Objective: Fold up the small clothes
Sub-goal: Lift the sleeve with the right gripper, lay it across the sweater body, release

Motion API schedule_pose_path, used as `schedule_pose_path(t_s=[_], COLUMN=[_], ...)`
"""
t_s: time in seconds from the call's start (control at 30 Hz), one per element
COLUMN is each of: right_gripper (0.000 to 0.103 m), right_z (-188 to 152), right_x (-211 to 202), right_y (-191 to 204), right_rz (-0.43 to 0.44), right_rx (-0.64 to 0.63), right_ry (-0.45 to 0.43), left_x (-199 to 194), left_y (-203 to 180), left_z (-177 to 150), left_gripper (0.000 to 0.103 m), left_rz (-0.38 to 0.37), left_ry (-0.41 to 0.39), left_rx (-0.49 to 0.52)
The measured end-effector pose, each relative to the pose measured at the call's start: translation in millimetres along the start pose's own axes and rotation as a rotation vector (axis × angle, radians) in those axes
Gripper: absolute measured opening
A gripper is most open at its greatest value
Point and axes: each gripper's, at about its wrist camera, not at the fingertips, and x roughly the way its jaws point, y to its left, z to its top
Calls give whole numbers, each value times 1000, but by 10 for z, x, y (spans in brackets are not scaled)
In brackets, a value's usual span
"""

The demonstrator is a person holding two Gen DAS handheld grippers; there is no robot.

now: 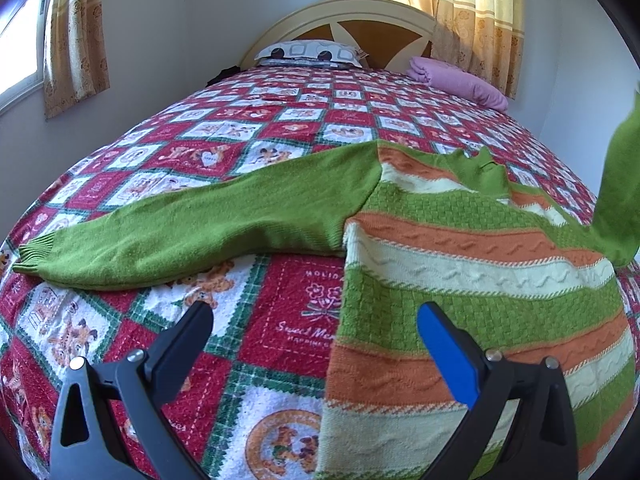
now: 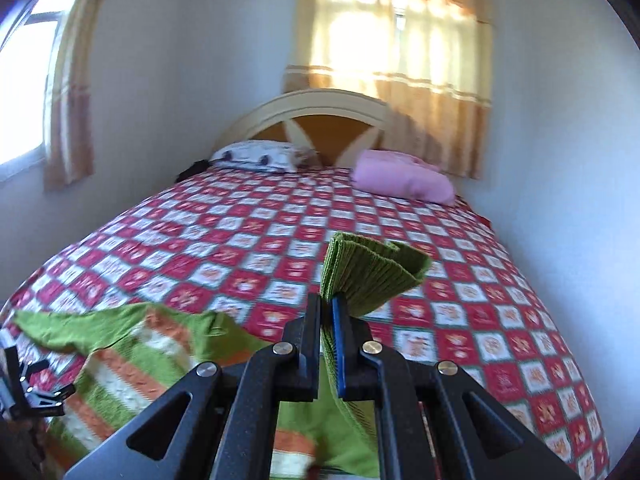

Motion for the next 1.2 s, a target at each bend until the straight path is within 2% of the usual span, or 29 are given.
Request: schedule_pose_path(t_s=[0.17,0.3,0.43,0.53,0.57,0.6,0.63,0.7,0.73,0.83,0.93,1.03,1.1,1.13,1.2], right_gripper=[5,5,5,7,7,13,30,52,52,52,52,52,52,52,52], right_z=[-80,-342,-726,-1035,-1141,-1197,-1240,-1250,-1225,-1081,-932,-928,-974,-1040,-1103], right_x=[220,575,1012,1308,1413,1447,1456,1374,1328,1336,1555,1975,2221,2407,2610], right_y=[601,1141,1710,2123,2267,2324,2338,2186,2048,1396,514,-77,-276,-385,-469], right_rz=[110,204,301,402,429,454,487,515,497,364,145,44,31,64,121], right_rx=[-41,-54,-46,-51,-76,-90,-97,-96,-97,-65,21,54,56,86,144], right_ry=[27,86,181,293,359,391,408,386,368,343,334,405,450,510,568], left_x=[17,10,-18,-33,-37,-38,-38,-21,-2,39,39,55,71,80,118], left_y=[78,139,155,148,144,141,136,116,97,32,-72,-173,-255,-280,-322], left_z=[-13,-24,-11,16,28,34,40,50,60,96,140,180,199,201,212], left_gripper=[103,103,103,103,103,103,103,103,103,103,103,103,103,103,103], left_rz=[4,16,31,43,45,45,43,39,35,11,2,-23,-20,-17,-14], left_ry=[6,10,10,3,2,1,-1,-1,4,21,13,24,27,29,41], left_rx=[-13,-25,-23,-9,-5,-3,0,12,17,24,39,45,67,73,79])
